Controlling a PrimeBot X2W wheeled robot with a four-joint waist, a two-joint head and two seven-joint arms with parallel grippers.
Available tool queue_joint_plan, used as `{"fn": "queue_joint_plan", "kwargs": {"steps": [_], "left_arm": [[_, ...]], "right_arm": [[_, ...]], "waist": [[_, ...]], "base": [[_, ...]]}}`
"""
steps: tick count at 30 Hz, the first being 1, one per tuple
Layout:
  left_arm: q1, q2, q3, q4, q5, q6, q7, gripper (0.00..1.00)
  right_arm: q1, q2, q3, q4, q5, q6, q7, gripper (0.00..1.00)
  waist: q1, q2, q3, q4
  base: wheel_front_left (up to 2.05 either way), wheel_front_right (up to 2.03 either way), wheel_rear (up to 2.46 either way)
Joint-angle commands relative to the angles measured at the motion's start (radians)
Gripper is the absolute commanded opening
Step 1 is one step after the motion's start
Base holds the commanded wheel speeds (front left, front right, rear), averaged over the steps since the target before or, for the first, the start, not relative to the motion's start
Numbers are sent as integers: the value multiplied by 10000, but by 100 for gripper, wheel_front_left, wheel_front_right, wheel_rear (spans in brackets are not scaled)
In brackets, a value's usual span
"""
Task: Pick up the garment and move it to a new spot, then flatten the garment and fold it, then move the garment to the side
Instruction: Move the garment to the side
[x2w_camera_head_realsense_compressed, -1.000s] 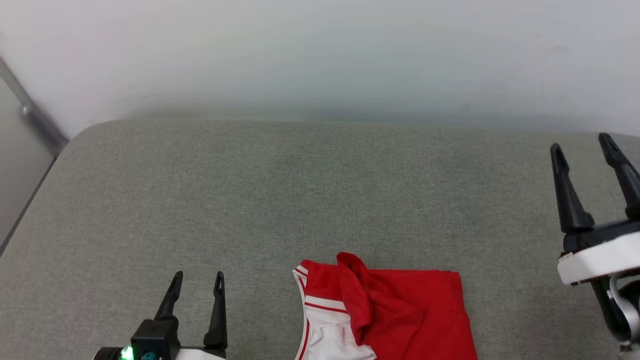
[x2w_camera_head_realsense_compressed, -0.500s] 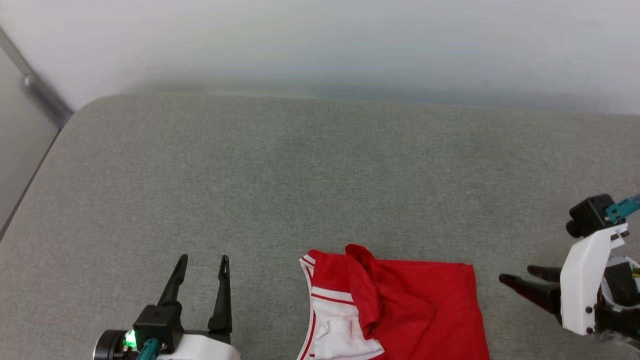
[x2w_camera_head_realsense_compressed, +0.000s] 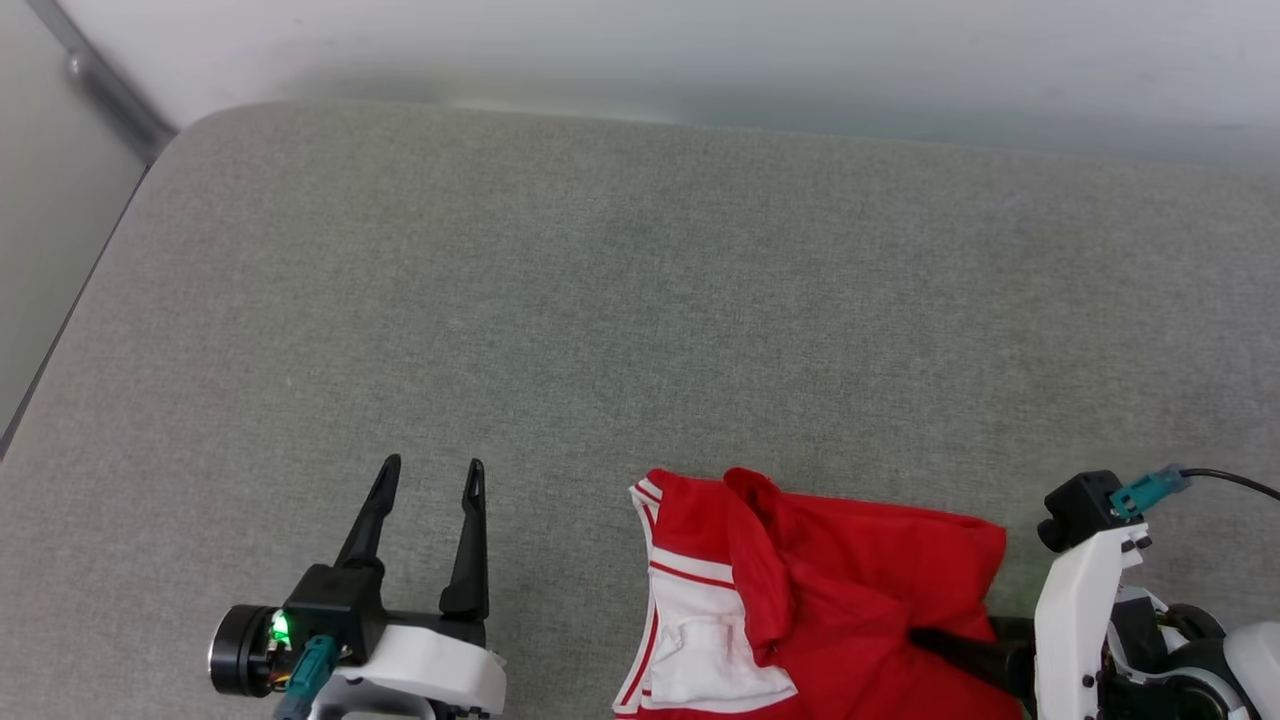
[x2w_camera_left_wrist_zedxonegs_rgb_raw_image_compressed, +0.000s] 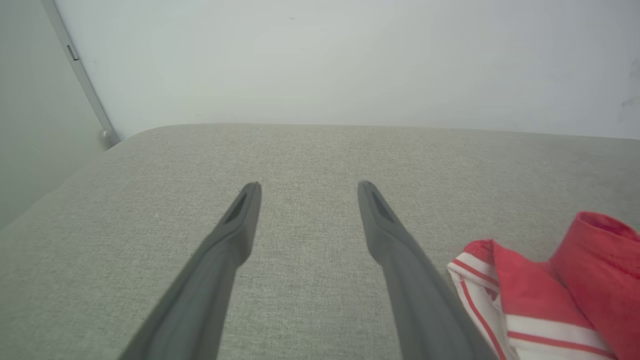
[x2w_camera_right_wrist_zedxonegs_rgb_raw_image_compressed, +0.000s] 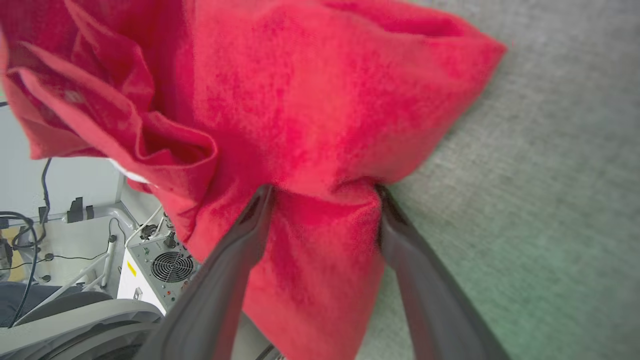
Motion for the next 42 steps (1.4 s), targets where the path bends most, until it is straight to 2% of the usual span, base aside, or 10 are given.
{"fn": "queue_joint_plan", "kwargs": {"steps": [1,6,10,11,12,17,23,28,34,42], "left_arm": [[-158,-12,-67,-16,-18,43,-21,100],[-370,-11,-170,22,-70,70,-21,100],[-463,-11,-233,48,-126,103,-21,100],[-478,-11,-228,47,-138,121,-21,100],[-478,-12,-231,46,-147,137,-21,100],[-257,-12,-219,112,-154,188,-21,100],[97,-12,-69,152,-173,263,-21,100],[452,-12,114,88,-233,239,-21,100],[642,-12,270,-79,-302,294,-21,100],[203,-9,455,-346,-39,90,-21,100]], "right_arm": [[12,157,177,224,40,-4,-49,100],[-90,481,765,1073,-6,-12,-395,100],[-295,466,1345,1489,-32,-15,-585,100],[-370,408,1554,1485,-69,-15,-640,36],[-412,345,1684,1467,-110,-15,-760,0],[-820,-163,2227,1152,55,-13,-1238,0],[-1846,-946,2737,38,-164,-6,-2095,0],[-2576,-1850,3226,-970,-411,-6,-2201,0],[-3367,-2892,3394,-1926,-519,-6,-1870,0],[-3951,-3756,2630,-1738,-567,-6,-2109,0]], "waist": [[-1,0,137,99],[-1,0,350,243],[-1,0,433,350],[-1,0,435,364],[-1,0,430,375],[-1,0,185,346],[-1,0,-471,-31],[-1,0,-900,-790],[-1,0,-868,-2066],[-1,0,110,-3463]], "base": [[0,0,0],[0,0,0],[0,0,0],[0,0,0],[0,0,0],[0,0,0],[0,0,0],[0,0,0],[0,0,0],[0,0,0]]}}
